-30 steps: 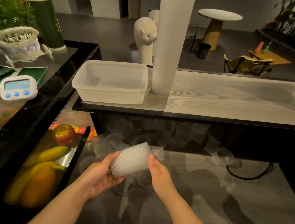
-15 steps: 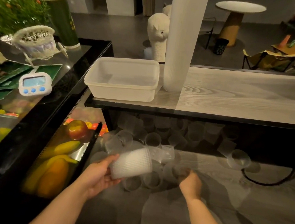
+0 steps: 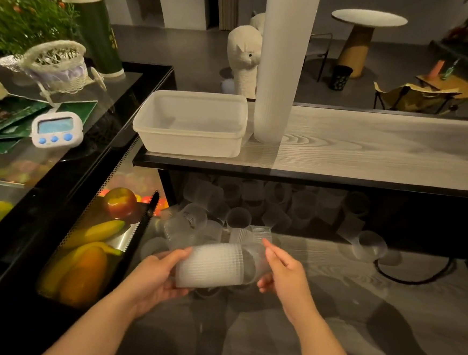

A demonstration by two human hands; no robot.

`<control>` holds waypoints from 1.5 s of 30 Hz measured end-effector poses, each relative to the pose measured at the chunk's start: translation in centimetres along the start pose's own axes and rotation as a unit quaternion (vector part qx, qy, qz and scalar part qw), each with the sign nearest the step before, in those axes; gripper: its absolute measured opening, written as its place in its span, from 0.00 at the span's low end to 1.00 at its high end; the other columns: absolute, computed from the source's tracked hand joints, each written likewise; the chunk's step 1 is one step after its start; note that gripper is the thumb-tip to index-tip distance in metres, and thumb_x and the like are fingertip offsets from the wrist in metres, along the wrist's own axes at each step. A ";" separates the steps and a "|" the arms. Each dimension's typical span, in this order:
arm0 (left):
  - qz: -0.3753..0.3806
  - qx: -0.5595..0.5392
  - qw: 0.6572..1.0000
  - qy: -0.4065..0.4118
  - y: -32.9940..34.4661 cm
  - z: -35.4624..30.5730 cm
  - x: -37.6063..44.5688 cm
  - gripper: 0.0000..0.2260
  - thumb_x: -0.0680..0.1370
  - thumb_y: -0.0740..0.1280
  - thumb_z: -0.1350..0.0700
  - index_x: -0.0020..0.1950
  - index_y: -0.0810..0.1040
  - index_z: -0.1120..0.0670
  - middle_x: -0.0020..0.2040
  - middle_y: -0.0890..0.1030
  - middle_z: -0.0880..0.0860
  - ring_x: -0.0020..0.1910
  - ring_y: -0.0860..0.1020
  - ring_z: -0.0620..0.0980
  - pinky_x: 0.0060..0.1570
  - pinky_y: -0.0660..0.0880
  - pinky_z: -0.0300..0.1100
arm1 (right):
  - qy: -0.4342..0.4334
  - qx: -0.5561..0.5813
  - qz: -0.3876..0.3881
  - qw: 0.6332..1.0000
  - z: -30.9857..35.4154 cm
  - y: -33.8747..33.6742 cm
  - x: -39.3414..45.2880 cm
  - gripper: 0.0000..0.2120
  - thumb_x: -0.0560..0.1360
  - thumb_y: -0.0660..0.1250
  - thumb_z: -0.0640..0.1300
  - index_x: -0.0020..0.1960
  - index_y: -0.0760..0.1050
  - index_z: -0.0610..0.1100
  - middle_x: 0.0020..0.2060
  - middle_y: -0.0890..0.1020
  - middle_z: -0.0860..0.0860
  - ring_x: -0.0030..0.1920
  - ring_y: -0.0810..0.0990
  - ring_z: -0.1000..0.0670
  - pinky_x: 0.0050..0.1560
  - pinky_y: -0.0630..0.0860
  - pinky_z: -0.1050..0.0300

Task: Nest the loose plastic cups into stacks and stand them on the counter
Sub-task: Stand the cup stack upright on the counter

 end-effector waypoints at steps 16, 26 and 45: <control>-0.012 -0.112 0.993 -0.020 -0.5 0.9 0.4 0.18 0.76 0.70 0.51 0.63 0.75 0.56 0.59 0.80 0.64 0.52 0.83 0.64 0.43 0.79 0.50 | 0.013 -0.004 0.110 0.994 0.5 4.3 0.1 0.19 0.83 0.56 0.37 0.67 0.71 0.56 0.33 0.84 0.45 0.37 0.83 0.47 0.43 0.80 0.56; -0.105 -0.149 0.982 -0.058 -2.7 2.1 1.4 0.18 0.75 0.71 0.49 0.61 0.74 0.55 0.58 0.78 0.64 0.54 0.80 0.63 0.36 0.76 0.48 | 0.064 -0.279 -0.140 0.948 -2.8 0.5 9.3 0.24 0.78 0.64 0.54 0.73 0.65 0.59 0.64 0.77 0.46 0.60 0.78 0.42 0.60 0.74 0.48; -0.093 -0.136 0.983 -0.077 -3.3 3.4 -0.3 0.11 0.78 0.66 0.49 0.56 0.75 0.54 0.52 0.79 0.64 0.42 0.80 0.61 0.34 0.70 0.44 | 0.091 0.146 0.023 0.985 -0.3 3.8 1.0 0.10 0.81 0.62 0.43 0.57 0.80 0.43 0.47 0.84 0.45 0.42 0.81 0.48 0.34 0.75 0.55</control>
Point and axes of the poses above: each hand's wrist, its own x-axis towards the middle knuckle, its own y-axis out of the palm, z = x × y, the point moved 5 cm from there along x, towards the middle knuckle
